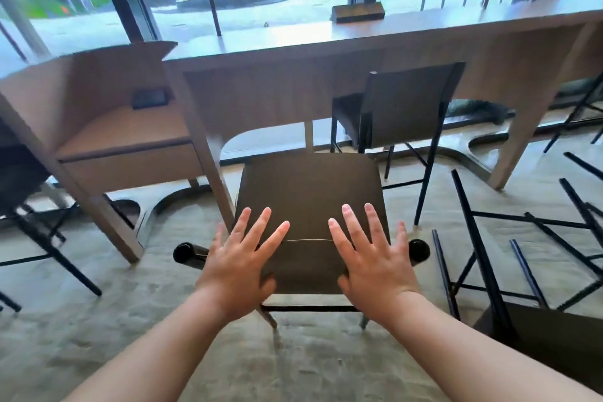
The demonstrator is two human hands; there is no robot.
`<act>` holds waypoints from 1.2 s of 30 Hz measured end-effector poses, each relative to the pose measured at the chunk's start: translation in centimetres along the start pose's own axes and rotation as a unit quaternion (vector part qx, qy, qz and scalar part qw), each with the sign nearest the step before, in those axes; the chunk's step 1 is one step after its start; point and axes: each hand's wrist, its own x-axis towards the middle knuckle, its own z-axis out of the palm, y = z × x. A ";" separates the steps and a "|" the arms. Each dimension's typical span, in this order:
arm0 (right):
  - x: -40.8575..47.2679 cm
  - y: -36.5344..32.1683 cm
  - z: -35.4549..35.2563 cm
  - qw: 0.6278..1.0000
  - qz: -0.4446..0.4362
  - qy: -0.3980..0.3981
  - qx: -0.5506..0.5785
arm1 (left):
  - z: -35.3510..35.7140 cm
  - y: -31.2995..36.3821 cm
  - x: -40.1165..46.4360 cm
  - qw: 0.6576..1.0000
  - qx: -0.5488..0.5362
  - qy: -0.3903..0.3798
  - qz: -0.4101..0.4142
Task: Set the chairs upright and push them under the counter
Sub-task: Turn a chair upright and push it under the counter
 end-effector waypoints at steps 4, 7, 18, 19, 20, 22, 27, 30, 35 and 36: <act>3.9 1.4 -0.3 1.000 -0.008 -0.007 0.018 | 0.5 -1.7 3.8 1.000 -0.008 -0.007 -0.002; 6.4 2.1 -0.5 0.999 -0.015 -0.007 0.028 | 0.4 -3.1 6.2 1.000 -0.017 -0.024 -0.005; 14.8 5.0 -0.6 0.998 -0.019 -0.044 0.033 | 0.9 -6.3 14.9 0.998 -0.043 -0.043 0.013; 15.5 5.2 -0.6 0.998 -0.014 -0.048 0.035 | 1.0 -6.6 15.6 0.998 -0.046 -0.049 0.019; 16.1 5.4 -0.6 0.998 -0.008 -0.053 0.034 | 1.0 -6.9 16.2 0.997 -0.047 -0.053 0.025; 17.7 5.6 -0.9 0.996 -0.003 -0.081 0.027 | 0.8 -7.4 17.6 0.996 -0.055 -0.065 0.030; 20.1 6.3 -0.1 0.994 0.014 -0.111 0.017 | 0.2 -8.1 19.8 0.993 -0.071 -0.091 0.037; 20.1 6.0 -0.5 0.991 0.020 -0.124 0.048 | 0.1 -8.1 19.9 0.992 -0.080 -0.094 0.040; 20.0 6.4 -0.7 0.990 0.014 -0.131 0.054 | 0.0 -7.5 19.6 0.992 -0.078 -0.090 0.035; 19.7 6.5 -0.5 0.990 0.013 -0.132 0.055 | -0.2 -7.3 19.5 0.992 -0.082 -0.096 0.028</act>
